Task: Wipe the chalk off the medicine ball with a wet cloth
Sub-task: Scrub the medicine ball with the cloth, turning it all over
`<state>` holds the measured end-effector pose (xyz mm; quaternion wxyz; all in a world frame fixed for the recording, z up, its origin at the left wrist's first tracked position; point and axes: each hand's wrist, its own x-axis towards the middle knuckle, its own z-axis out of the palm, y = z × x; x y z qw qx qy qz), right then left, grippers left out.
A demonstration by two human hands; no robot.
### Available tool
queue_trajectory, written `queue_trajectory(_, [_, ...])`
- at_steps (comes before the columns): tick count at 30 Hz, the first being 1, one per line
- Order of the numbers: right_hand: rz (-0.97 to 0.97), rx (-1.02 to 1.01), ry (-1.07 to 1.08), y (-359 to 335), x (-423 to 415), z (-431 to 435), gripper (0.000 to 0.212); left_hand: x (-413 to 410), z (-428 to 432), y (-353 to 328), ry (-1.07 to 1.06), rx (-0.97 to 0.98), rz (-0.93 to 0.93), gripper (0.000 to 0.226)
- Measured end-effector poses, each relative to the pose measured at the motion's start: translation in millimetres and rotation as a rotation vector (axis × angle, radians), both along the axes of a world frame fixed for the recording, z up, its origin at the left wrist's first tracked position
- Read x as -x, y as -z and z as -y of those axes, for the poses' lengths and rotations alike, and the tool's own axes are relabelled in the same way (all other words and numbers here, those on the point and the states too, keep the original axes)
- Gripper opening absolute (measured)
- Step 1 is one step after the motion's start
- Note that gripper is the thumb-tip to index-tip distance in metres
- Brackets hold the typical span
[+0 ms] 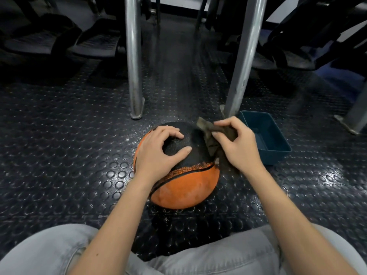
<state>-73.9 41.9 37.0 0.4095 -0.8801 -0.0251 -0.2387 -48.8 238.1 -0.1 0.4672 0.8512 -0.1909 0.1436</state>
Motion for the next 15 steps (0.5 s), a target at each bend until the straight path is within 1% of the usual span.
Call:
queue_trajectory(1, [0.015,-0.012,-0.090,-1,3,-6,0.017,-1,0,0,0.001,0.002,-0.006,0.023])
queue_trajectory(2, [-0.009,-0.019,-0.134,1,1,-7,0.016,-3,0,-1,0.006,0.007,-0.013,0.024])
queue_trajectory(3, [-0.065,-0.018,-0.127,7,-3,-1,0.015,-4,1,-2,0.014,0.013,-0.024,0.024])
queue_trajectory(4, [-0.128,0.029,-0.066,14,-9,9,0.013,-5,2,-4,0.020,0.020,-0.034,0.024])
queue_trajectory(6, [-0.251,0.217,0.103,22,-16,28,0.012,-6,2,-4,0.030,0.031,-0.042,0.024])
queue_trajectory(7, [-0.259,0.214,0.168,22,-17,33,0.012,-5,2,-5,0.032,0.031,-0.045,0.024])
queue_trajectory(8, [-0.209,0.135,0.192,18,-16,33,0.012,-5,1,-5,0.033,0.031,-0.040,0.024])
queue_trajectory(10, [-0.005,-0.080,0.099,-2,-9,18,0.013,-4,-1,-4,0.026,0.031,-0.030,0.025])
queue_trajectory(11, [0.055,-0.131,-0.003,-10,-4,10,0.015,-4,-1,-3,0.023,0.024,-0.025,0.025])
queue_trajectory(12, [0.061,-0.129,-0.107,-13,0,5,0.017,-5,-1,-3,0.019,0.019,-0.020,0.025])
queue_trajectory(13, [0.014,-0.099,-0.188,-11,3,1,0.020,-5,0,-3,0.022,0.020,-0.018,0.024])
queue_trajectory(14, [-0.074,-0.072,-0.207,-5,4,2,0.021,-5,1,-3,0.030,0.026,-0.018,0.025])
queue_trajectory(15, [-0.163,-0.049,-0.165,4,2,8,0.021,-6,2,-3,0.040,0.028,-0.018,0.025])
